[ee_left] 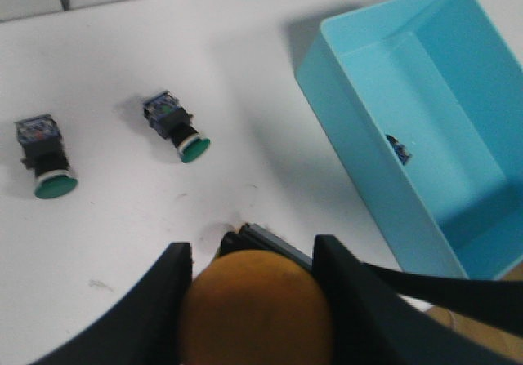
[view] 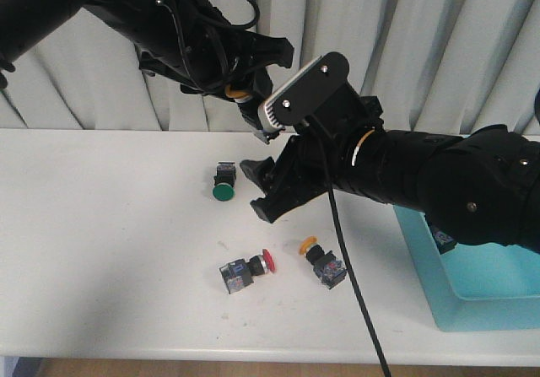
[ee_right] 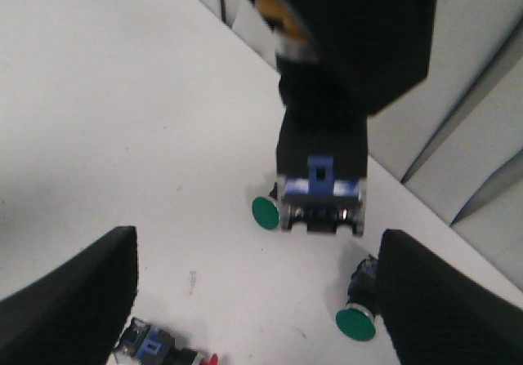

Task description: Pick red and yellow buttons and place in box

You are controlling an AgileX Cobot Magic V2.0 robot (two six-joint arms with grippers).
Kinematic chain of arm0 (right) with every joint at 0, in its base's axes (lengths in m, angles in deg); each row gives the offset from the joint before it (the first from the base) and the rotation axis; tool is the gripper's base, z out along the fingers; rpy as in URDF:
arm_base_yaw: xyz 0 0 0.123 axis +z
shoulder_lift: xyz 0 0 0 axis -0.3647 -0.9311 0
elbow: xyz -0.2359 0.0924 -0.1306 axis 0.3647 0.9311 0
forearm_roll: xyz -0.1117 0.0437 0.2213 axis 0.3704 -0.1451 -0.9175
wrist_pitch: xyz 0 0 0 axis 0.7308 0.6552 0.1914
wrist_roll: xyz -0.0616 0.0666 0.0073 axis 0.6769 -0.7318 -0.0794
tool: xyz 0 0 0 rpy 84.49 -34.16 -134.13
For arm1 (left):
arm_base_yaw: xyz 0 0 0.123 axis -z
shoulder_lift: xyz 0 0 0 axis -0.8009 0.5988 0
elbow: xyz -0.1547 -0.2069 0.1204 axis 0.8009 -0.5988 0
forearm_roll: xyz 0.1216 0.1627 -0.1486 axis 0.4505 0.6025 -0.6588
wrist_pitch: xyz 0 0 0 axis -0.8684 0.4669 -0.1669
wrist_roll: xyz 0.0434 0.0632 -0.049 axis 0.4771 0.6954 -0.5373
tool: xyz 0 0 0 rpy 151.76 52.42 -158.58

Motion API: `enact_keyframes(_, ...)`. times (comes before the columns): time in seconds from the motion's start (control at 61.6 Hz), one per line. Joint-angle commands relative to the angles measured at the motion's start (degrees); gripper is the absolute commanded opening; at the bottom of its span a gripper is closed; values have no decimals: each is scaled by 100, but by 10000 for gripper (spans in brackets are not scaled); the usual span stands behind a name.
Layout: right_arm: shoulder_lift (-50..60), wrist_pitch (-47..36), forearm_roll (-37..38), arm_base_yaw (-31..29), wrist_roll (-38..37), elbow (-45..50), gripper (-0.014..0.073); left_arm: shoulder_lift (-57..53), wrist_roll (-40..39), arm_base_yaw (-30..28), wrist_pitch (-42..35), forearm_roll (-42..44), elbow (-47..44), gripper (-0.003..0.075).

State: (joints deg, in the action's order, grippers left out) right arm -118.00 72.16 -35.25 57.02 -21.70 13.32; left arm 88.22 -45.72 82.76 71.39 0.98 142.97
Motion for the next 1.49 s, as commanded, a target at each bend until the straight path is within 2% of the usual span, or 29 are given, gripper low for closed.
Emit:
enact_keyframes(0.0,158,-566,20,-8,34,-154,565,-425,-13,4,-246,-365,71,-6)
enact_keyframes(0.276,70,-761,16,-21,97,-154,558,-563,-13,8,-7,-745,72,-6)
enact_keyframes(0.39,70,-920,21,-21,102,-154,514,-563,-6,22,44,-859,72,-6)
enact_keyframes(0.455,70,-990,21,-2,102,-154,453,-563,-6,28,72,-859,72,-6)
enact_keyframes(0.552,70,-1020,21,-2,97,-154,307,-563,0,28,100,-859,72,-6)
enact_keyframes(0.714,70,-967,22,-2,102,-154,-9,-563,207,28,94,-859,72,-6)
enact_keyframes(1.007,70,-962,36,-2,108,-154,-8,-563,894,28,33,-959,72,25)
enact_keyframes(1.104,70,-962,36,-8,107,-154,-8,-563,1233,28,17,-1060,72,81)
enact_keyframes(1.201,70,-962,36,-8,107,-154,-8,-563,1590,28,17,-1219,72,176)
enact_keyframes(1.413,70,-943,36,-8,119,-154,-6,-568,1795,28,29,-1246,72,482)
enact_keyframes(1.477,70,-938,36,-18,119,-154,-4,-586,1801,28,52,-1224,72,542)
